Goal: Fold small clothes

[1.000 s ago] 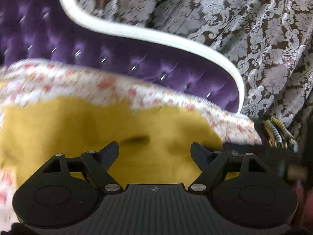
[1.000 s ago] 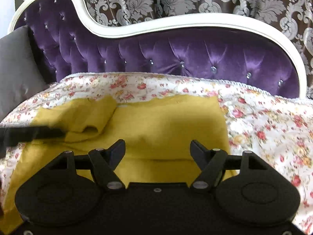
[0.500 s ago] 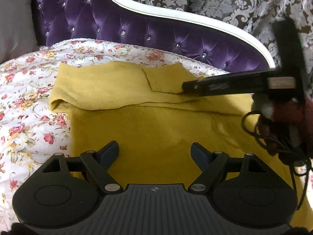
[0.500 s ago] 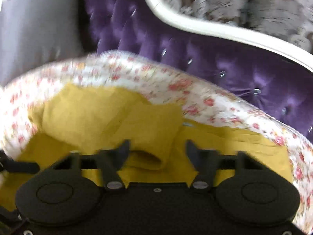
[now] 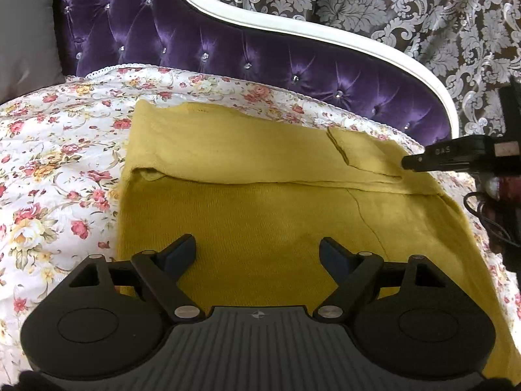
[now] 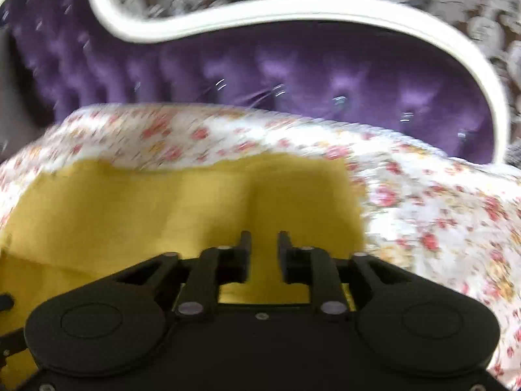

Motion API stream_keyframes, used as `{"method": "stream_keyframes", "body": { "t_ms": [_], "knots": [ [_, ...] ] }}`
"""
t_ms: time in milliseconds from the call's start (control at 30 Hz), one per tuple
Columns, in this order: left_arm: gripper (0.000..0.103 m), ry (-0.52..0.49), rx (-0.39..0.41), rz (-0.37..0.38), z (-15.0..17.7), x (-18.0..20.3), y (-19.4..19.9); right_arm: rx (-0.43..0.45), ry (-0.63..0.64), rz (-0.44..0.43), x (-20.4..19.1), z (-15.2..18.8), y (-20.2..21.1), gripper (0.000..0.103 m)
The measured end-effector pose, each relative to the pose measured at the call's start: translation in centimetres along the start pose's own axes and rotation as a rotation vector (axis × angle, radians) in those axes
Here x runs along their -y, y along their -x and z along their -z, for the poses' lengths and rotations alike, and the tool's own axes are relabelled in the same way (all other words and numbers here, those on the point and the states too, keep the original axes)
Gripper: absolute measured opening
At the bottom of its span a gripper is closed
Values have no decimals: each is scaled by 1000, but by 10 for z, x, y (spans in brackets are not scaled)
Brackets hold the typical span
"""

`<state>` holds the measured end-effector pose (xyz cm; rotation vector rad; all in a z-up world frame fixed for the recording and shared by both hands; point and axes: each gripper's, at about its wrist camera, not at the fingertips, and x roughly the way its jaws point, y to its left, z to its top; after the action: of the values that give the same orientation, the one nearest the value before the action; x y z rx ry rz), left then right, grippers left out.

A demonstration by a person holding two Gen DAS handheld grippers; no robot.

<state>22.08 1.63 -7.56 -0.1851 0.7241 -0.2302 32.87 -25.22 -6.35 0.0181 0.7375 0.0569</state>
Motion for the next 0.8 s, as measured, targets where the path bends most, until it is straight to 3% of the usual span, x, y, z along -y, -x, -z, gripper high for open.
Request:
{"method": "stream_keyframes", "body": {
  "t_ms": [33, 100, 233, 367, 400, 467, 500, 700, 733, 800],
  "knots": [
    [82, 1, 0, 0, 0, 0, 0, 25, -15, -3, 2, 0, 3, 57],
    [82, -4, -1, -3, 1, 1, 0, 66, -11, -36, -2, 1, 8, 65],
    [82, -7, -1, -4, 1, 1, 1, 101, 143, -70, -45, 0, 5, 64],
    [82, -5, -1, -3, 1, 1, 1, 73, 275, -92, -88, 3, -16, 63],
    [82, -5, -1, -3, 1, 1, 1, 58, 317, -71, -97, 6, -23, 61],
    [82, -5, -1, -3, 1, 1, 1, 41, 380, -33, -105, 10, -33, 43],
    [82, -4, 0, -2, 1, 1, 1, 37, 383, -25, -100, 10, -32, 9],
    [82, 5, 3, 1, 1, 1, 2, 53, 159, 105, -22, -10, -12, 14],
    [82, 7, 3, 2, 1, 1, 2, 49, 102, 132, -4, -12, -10, 30],
    [82, 13, 5, 6, 1, 1, 3, 47, 1, 203, 26, -14, -4, 47]
  ]
}}
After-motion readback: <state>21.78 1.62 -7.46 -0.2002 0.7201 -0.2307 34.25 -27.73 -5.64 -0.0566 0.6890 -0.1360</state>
